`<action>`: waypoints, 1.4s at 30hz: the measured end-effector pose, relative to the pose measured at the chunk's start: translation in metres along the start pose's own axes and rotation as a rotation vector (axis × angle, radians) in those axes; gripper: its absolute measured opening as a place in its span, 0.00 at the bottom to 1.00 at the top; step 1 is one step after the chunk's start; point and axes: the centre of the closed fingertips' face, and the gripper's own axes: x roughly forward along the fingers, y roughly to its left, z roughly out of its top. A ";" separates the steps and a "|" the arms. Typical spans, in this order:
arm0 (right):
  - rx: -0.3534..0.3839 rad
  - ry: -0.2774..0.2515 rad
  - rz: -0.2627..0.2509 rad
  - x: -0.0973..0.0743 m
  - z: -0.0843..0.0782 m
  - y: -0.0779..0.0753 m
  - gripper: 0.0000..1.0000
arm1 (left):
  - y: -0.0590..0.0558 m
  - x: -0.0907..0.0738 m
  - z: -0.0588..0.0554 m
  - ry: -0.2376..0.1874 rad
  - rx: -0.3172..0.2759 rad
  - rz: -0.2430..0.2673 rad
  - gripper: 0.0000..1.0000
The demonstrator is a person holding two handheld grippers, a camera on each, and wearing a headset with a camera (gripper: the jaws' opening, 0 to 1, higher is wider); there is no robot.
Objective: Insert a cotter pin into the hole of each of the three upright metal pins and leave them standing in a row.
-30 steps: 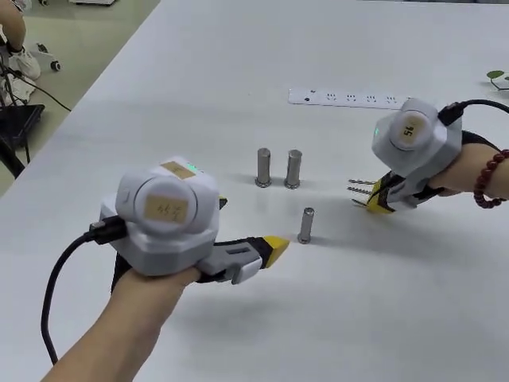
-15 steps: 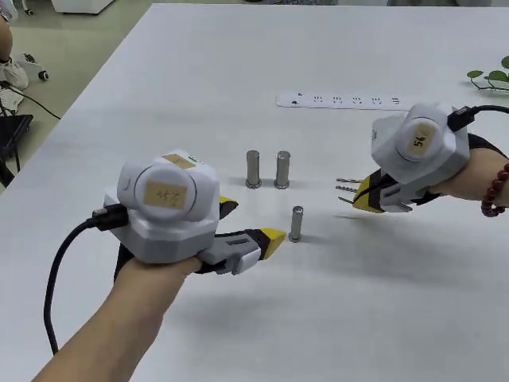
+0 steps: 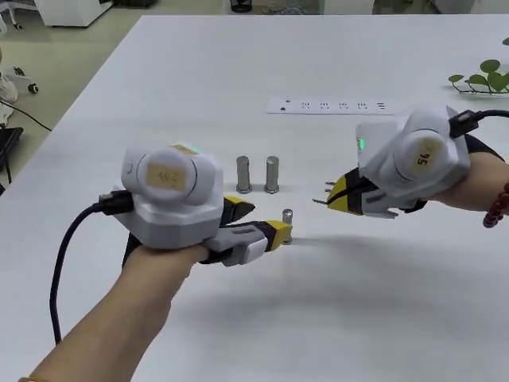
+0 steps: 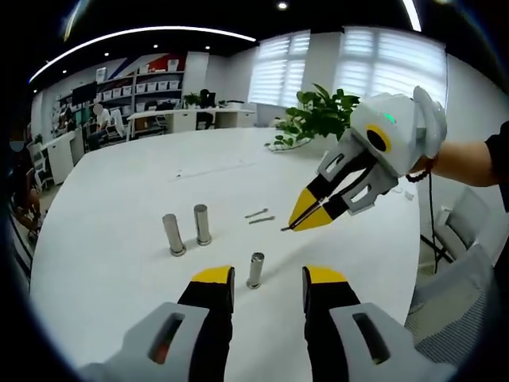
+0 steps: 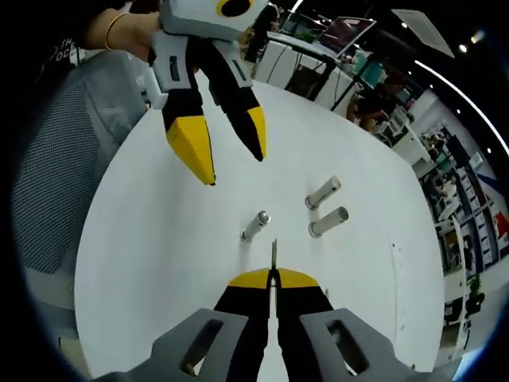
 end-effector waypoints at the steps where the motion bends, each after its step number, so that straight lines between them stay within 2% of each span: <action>1: -0.021 -0.010 -0.004 -0.001 0.003 0.001 0.00 | -0.001 0.000 0.002 -0.006 -0.007 -0.005 0.31; 7: -0.063 -0.039 -0.004 -0.004 0.014 0.006 0.00 | -0.006 0.001 0.006 -0.027 -0.068 -0.043 0.27; 12: -0.083 -0.069 -0.010 -0.004 0.022 0.006 0.00 | -0.009 0.004 0.003 -0.014 -0.127 -0.067 0.22; 19: -0.133 -0.092 -0.010 -0.007 0.033 0.014 0.00 | -0.014 0.005 0.001 -0.012 -0.231 -0.105 0.15; 23: -0.144 -0.103 -0.007 -0.008 0.037 0.017 0.00 | -0.016 0.004 0.001 -0.011 -0.257 -0.118 0.13; 32: -0.185 -0.117 -0.017 -0.013 0.046 0.022 0.00 | -0.025 0.004 0.010 -0.064 -0.416 -0.182 0.07; 42: -0.195 -0.131 -0.017 -0.016 0.053 0.023 0.00 | -0.028 0.005 0.010 -0.073 -0.464 -0.200 0.03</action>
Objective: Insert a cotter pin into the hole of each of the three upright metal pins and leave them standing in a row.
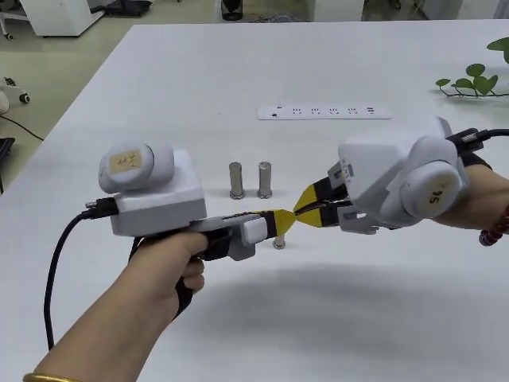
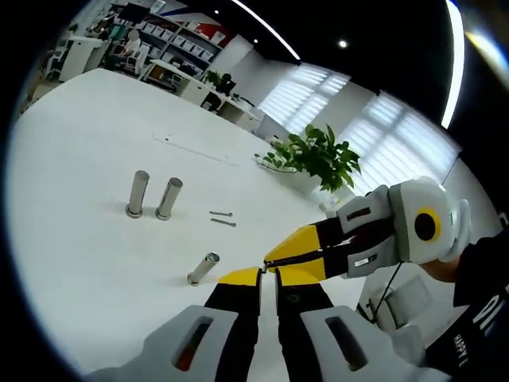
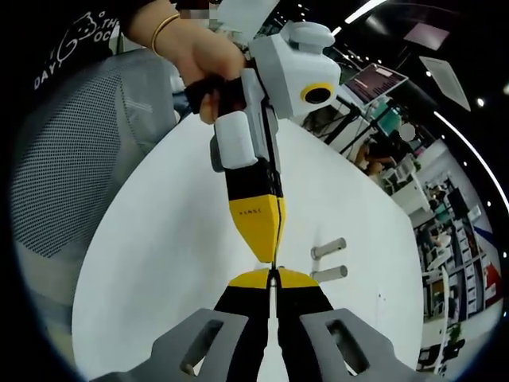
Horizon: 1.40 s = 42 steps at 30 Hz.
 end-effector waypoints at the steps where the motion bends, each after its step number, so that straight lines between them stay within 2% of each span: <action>1: 0.001 0.001 0.001 0.000 0.000 0.000 0.00 | 0.000 0.000 0.000 0.002 0.001 0.000 0.03; 9: 0.000 -0.005 0.006 0.000 0.002 0.003 0.00 | 0.001 0.000 0.000 -0.006 -0.010 -0.002 0.00; 15: 0.015 -0.009 0.004 0.000 0.002 0.004 0.00 | 0.000 0.000 -0.001 -0.004 0.012 -0.003 0.00; 17: 0.016 -0.009 0.002 0.000 0.002 0.004 0.00 | -0.001 0.000 -0.002 -0.010 0.048 -0.003 0.00; 22: 0.098 -0.039 0.009 -0.001 0.002 0.003 0.00 | -0.002 0.000 0.000 -0.023 0.093 -0.006 0.00; 26: 0.137 -0.061 0.011 -0.003 0.003 0.003 0.00 | -0.002 -0.001 0.000 -0.024 0.094 -0.018 0.00; 31: 0.203 -0.082 0.030 -0.003 0.002 0.005 0.00 | -0.002 -0.001 -0.004 -0.009 0.122 -0.031 0.00; 37: 0.380 -0.118 0.079 -0.004 0.001 0.010 0.05 | 0.000 -0.002 -0.010 0.026 0.278 -0.046 0.00; 41: 0.507 -0.163 0.115 -0.006 0.004 0.014 0.07 | 0.005 -0.003 -0.016 0.052 0.388 -0.046 0.00; 42: 0.529 -0.172 0.123 -0.006 0.005 0.015 0.07 | 0.006 -0.004 -0.016 0.056 0.396 -0.047 0.00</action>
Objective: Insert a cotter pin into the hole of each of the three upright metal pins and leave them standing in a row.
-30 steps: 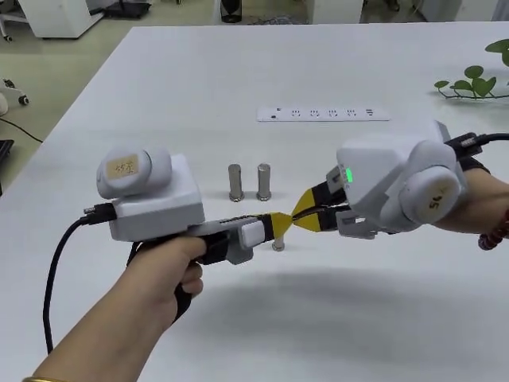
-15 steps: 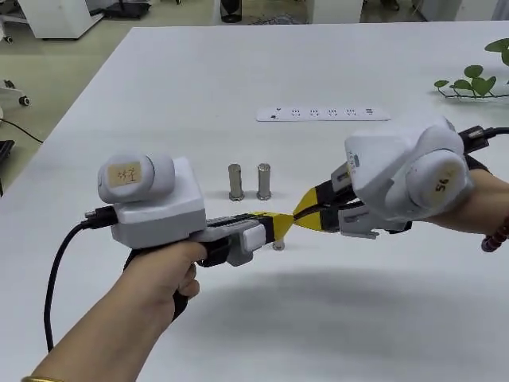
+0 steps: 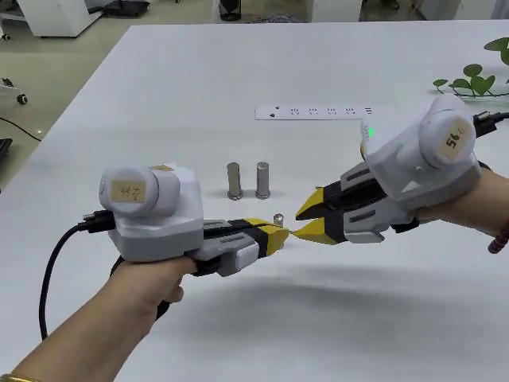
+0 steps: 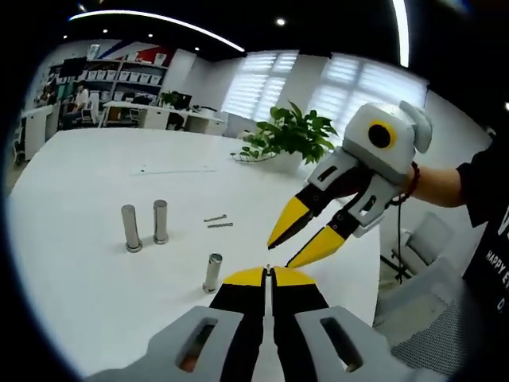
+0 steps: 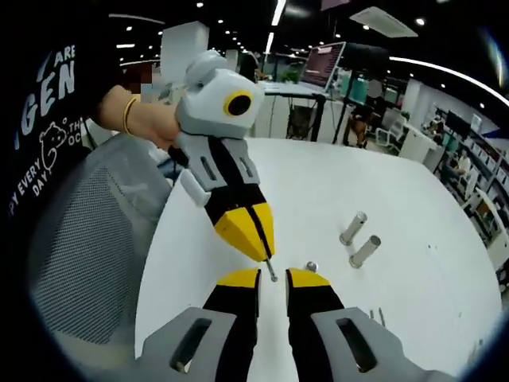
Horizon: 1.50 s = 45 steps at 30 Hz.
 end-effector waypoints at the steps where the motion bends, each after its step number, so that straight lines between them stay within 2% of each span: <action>1: 0.036 -0.014 0.011 0.000 0.001 0.001 0.08 | 0.001 0.000 -0.001 0.004 0.024 -0.003 0.00; 8: 0.188 -0.070 0.063 0.000 -0.004 0.005 0.09 | 0.000 -0.004 0.000 -0.015 0.127 -0.029 0.00; 12: 0.237 -0.104 0.100 0.000 -0.007 0.009 0.09 | -0.002 -0.006 -0.001 -0.008 0.207 -0.057 0.00; 13: 0.244 -0.108 0.108 0.001 -0.008 0.010 0.09 | -0.002 -0.006 -0.002 -0.009 0.208 -0.061 0.00; 16: 0.258 -0.121 0.125 0.001 -0.011 0.013 0.10 | -0.008 -0.010 -0.009 0.023 0.272 -0.101 0.00; 20: 0.269 -0.138 0.169 0.001 -0.013 0.022 0.10 | -0.014 -0.011 -0.016 0.041 0.303 -0.132 0.00; 29: 0.259 -0.145 0.243 0.003 -0.013 0.039 0.10 | -0.025 -0.015 -0.018 0.019 0.313 -0.184 0.00; 34: 0.258 -0.174 0.286 0.005 -0.009 0.047 0.09 | -0.031 -0.016 -0.019 0.011 0.299 -0.204 0.00; 38: 0.258 -0.178 0.297 0.006 -0.009 0.049 0.07 | -0.037 -0.017 -0.017 -0.009 0.280 -0.233 0.00; 45: 0.256 -0.185 0.306 0.008 -0.009 0.051 0.02 | -0.040 -0.019 -0.015 -0.024 0.267 -0.245 0.00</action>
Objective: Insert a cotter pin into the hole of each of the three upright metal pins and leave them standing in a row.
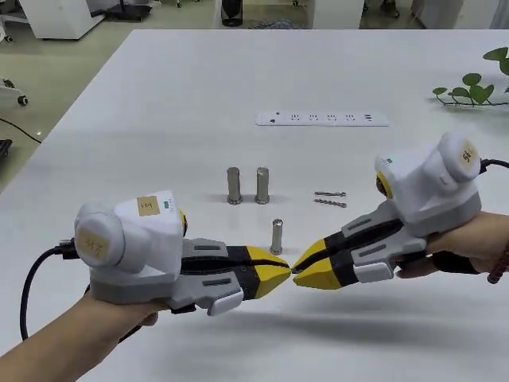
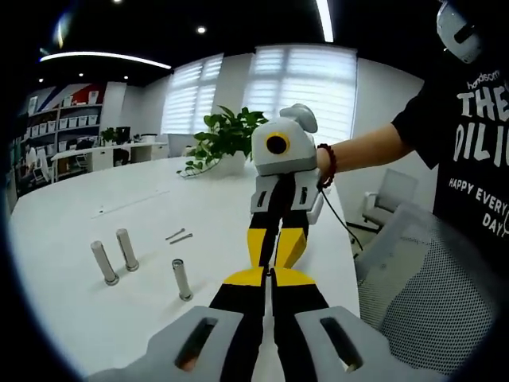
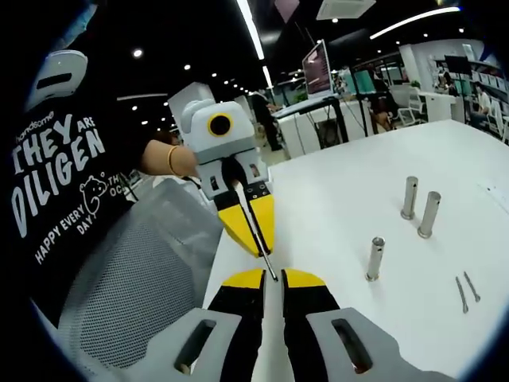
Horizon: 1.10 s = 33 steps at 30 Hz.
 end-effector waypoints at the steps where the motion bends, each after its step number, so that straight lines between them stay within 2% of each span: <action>1: -0.002 0.000 0.002 0.000 0.000 0.000 0.02 | 0.000 0.000 0.000 -0.002 -0.001 -0.002 0.00; 12: -0.047 0.039 0.012 0.003 -0.001 0.004 0.00 | -0.001 0.000 -0.004 0.003 -0.016 -0.012 0.00; 14: -0.090 0.062 0.006 0.003 -0.002 0.004 0.00 | -0.002 0.000 -0.005 0.006 -0.014 -0.012 0.00; 17: -0.143 0.102 -0.011 0.003 -0.004 0.002 0.00 | 0.001 0.001 -0.007 0.018 -0.004 0.008 0.00; 24: -0.205 0.161 -0.050 0.001 -0.005 -0.004 0.00 | 0.014 0.000 -0.013 0.054 0.037 0.090 0.01; 29: -0.239 0.190 -0.075 -0.003 -0.006 -0.008 0.00 | 0.020 -0.001 -0.013 0.054 0.052 0.123 0.13; 33: -0.229 0.228 -0.129 -0.009 -0.008 -0.019 0.00 | 0.026 -0.001 -0.012 0.052 0.047 0.148 0.16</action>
